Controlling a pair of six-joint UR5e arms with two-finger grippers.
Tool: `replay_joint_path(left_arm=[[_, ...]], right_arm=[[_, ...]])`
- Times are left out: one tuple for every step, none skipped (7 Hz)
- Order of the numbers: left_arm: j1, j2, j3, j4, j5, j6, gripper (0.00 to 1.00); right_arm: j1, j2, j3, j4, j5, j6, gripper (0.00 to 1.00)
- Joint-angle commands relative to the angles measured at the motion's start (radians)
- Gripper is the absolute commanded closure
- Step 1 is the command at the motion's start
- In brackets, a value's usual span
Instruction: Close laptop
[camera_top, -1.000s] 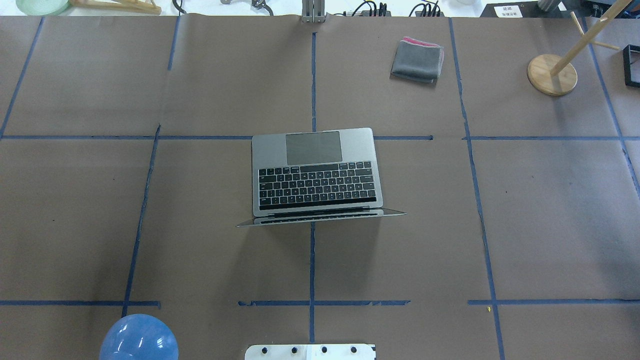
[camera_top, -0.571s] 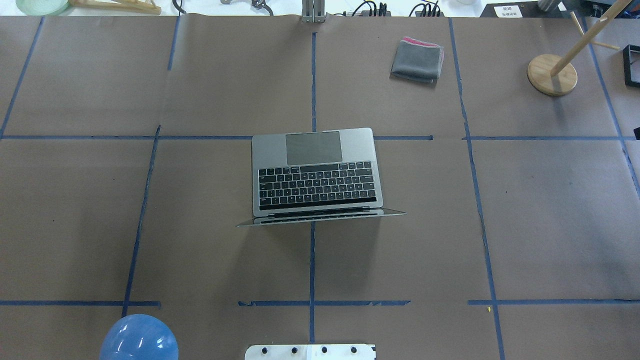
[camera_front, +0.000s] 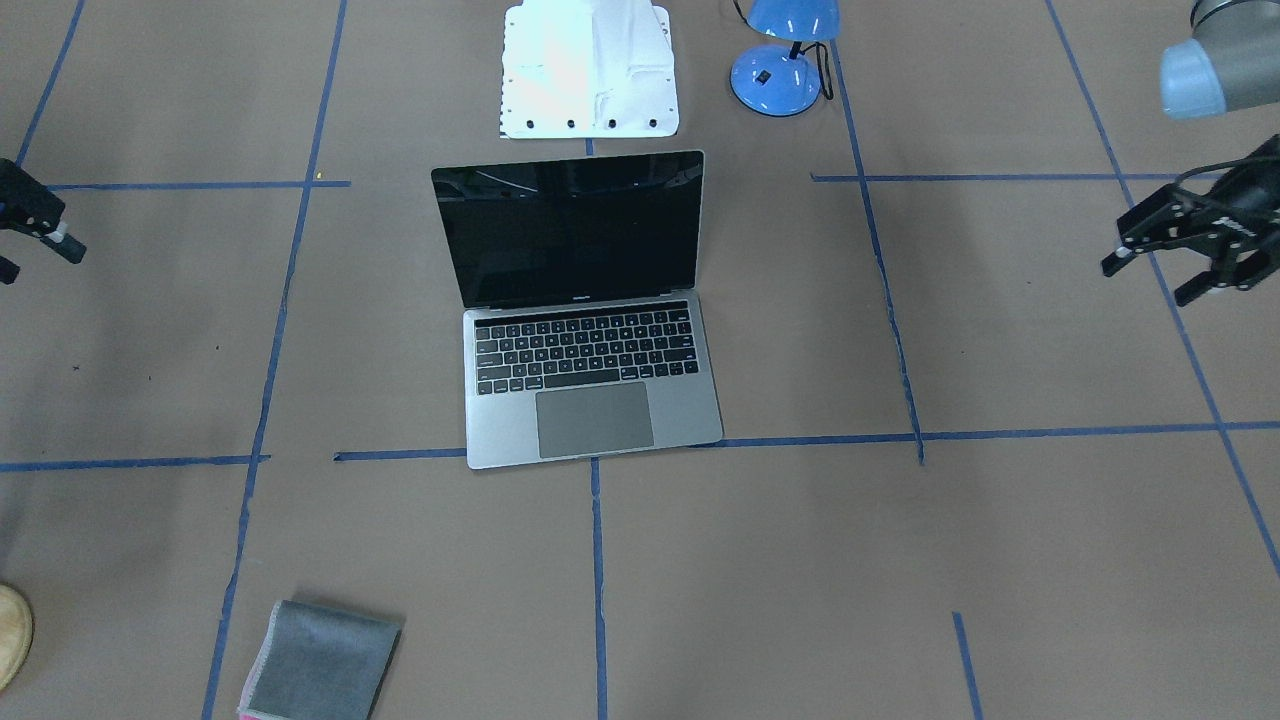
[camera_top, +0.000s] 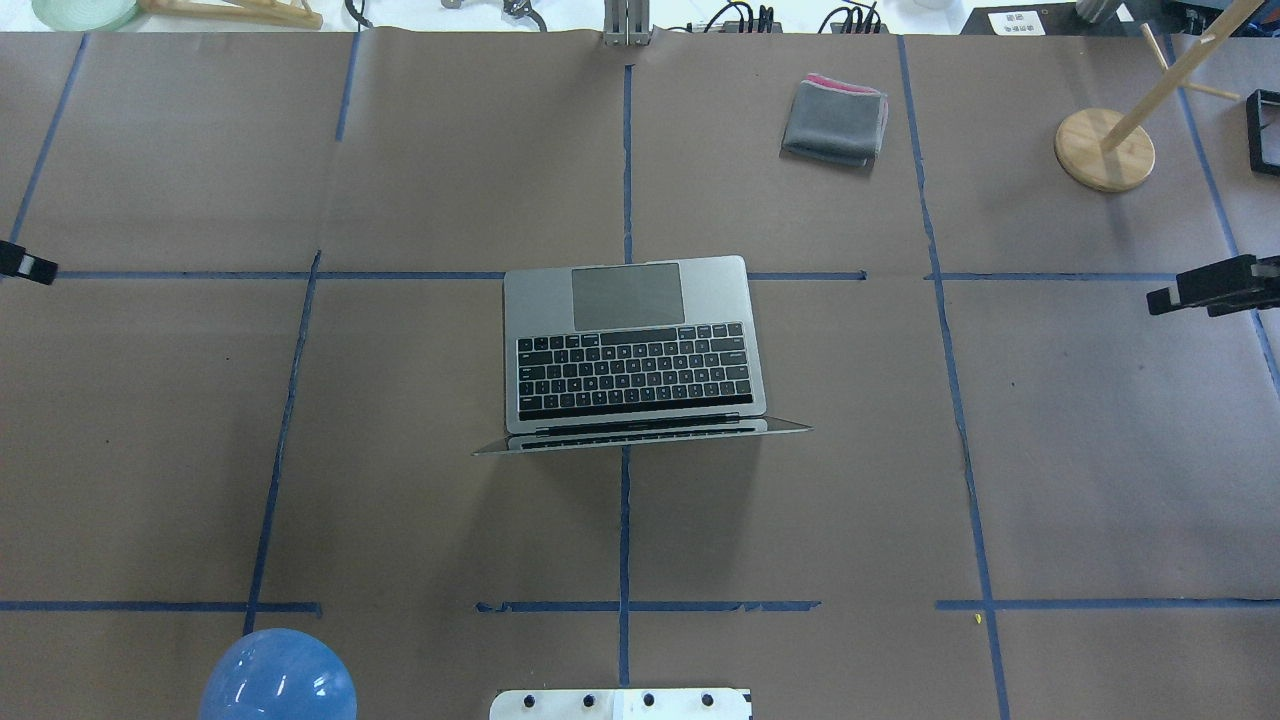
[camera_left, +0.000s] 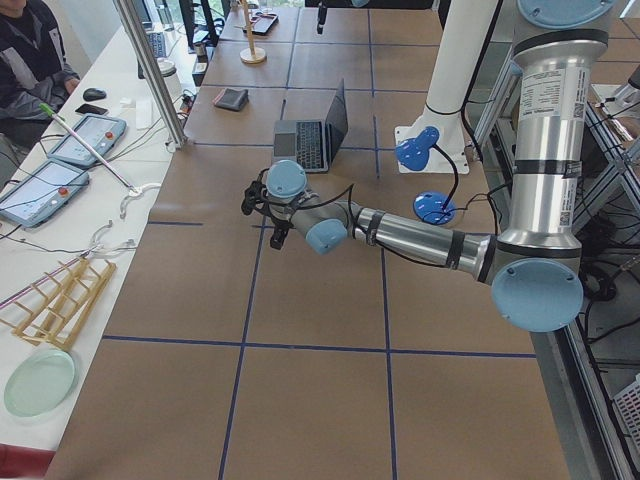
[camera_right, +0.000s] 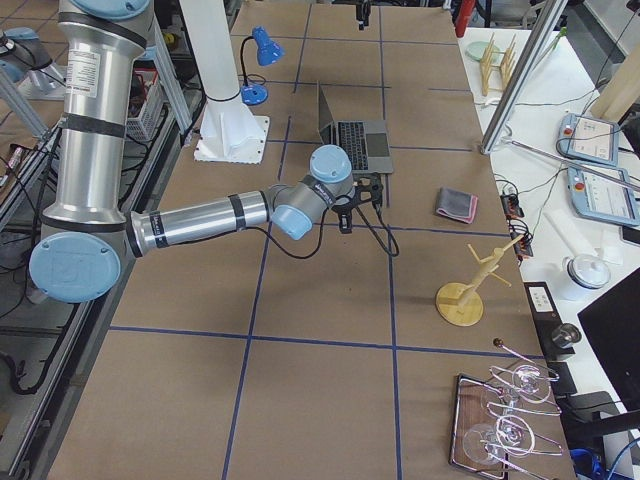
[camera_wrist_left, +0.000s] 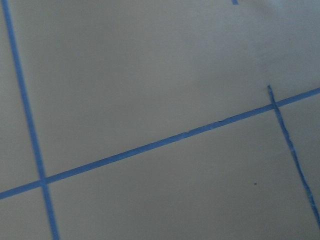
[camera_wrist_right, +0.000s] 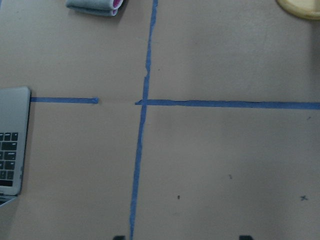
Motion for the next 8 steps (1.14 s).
replay_joint_path(left_arm=[[0.200,-0.013,-0.096,-0.102,0.014,-0.370,0.64],[0.265,-0.024,-0.144,-0.102,0.019,-0.450,0.86],[0.314,-0.024,-0.176,-0.102,0.048,-0.494,0.95],[0.378,-0.044,-0.195,-0.102,0.083,-0.561,0.95],[0.446,-0.093,-0.199,-0.102,0.088,-0.669,0.95],[0.528,-0.151,-0.198,-0.100,0.091,-0.781,0.95],[0.572,-0.174,-0.198,-0.100,0.137,-0.796,0.96],[0.633,-0.177,-0.196,-0.099,0.230,-0.796,0.98]], right_arm=[[-0.111,-0.033,0.024,0.171,-0.014,0.161,0.82],[-0.197,-0.033,0.078,0.173,-0.071,0.230,0.97],[-0.327,-0.033,0.125,0.173,-0.213,0.334,0.98],[-0.456,-0.032,0.153,0.173,-0.357,0.396,0.98],[-0.538,-0.029,0.167,0.173,-0.448,0.437,0.99],[-0.598,-0.024,0.187,0.173,-0.507,0.482,0.99],[-0.639,-0.022,0.192,0.173,-0.559,0.490,0.99],[-0.655,0.011,0.192,0.167,-0.573,0.517,0.99]])
